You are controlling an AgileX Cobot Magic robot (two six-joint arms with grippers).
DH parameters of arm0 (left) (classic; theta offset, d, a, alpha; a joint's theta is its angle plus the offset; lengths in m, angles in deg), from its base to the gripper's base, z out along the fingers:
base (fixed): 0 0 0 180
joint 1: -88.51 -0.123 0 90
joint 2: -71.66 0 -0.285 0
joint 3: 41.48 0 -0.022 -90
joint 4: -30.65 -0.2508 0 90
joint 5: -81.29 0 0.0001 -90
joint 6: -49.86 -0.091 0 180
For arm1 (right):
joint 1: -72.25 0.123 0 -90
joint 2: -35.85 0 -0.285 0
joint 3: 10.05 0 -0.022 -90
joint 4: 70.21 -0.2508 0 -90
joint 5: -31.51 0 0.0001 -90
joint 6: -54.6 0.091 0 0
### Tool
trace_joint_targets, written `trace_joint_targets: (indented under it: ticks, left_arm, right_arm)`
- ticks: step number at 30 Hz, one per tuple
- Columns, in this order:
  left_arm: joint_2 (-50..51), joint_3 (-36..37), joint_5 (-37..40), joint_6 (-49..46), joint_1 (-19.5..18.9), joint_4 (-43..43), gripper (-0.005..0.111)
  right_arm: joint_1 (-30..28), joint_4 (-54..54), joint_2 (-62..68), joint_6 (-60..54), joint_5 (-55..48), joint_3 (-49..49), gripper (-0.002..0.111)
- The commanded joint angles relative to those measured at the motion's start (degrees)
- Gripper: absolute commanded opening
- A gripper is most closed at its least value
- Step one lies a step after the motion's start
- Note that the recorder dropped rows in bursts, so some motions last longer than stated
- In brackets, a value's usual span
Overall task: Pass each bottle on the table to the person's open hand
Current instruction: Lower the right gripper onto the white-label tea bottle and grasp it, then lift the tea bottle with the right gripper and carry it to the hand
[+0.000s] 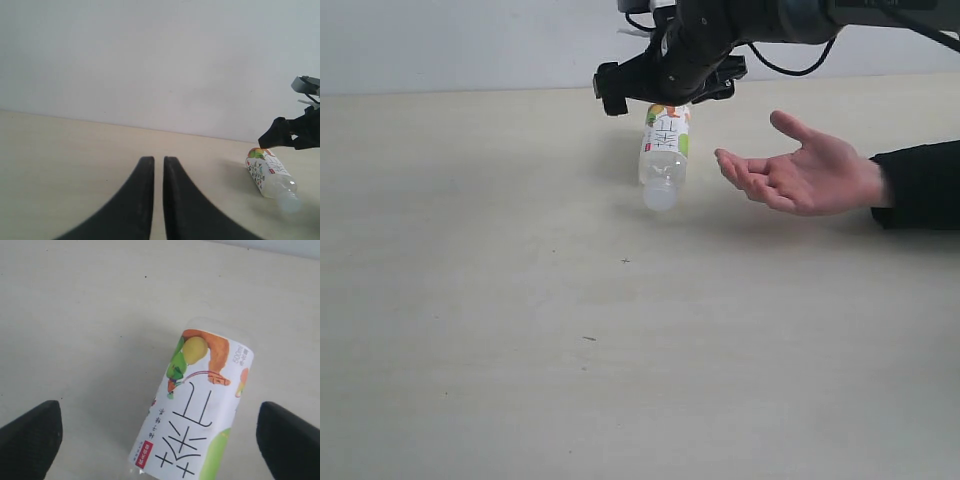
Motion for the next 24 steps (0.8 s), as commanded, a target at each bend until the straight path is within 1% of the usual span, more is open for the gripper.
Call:
trace_joint_targets:
  ticks: [1,5,10,17,24]
  left_arm:
    - [-0.36,-0.06,-0.08,0.04,0.41,-0.03,0.010]
    - [-0.36,-0.06,-0.08,0.04,0.41,-0.03,0.010]
    - [-0.36,-0.06,-0.08,0.04,0.41,-0.03,0.010]
    - [-0.36,-0.06,-0.08,0.04,0.41,-0.03,0.010]
    - [-0.36,-0.06,-0.08,0.04,0.41,-0.03,0.010]
  right_arm:
    - [0.09,1.14,0.31,1.35,2.74,-0.58,0.105]
    - [-0.27,4.70,1.50,5.09,3.94,-0.58,0.105]
    - [-0.82,10.33,4.07,12.69,3.37,-0.58,0.105]
    - [-0.93,10.47,6.49,12.82,5.58,-0.58,0.105]
    - [-0.93,10.47,7.91,12.82,5.64,-0.58,0.105]
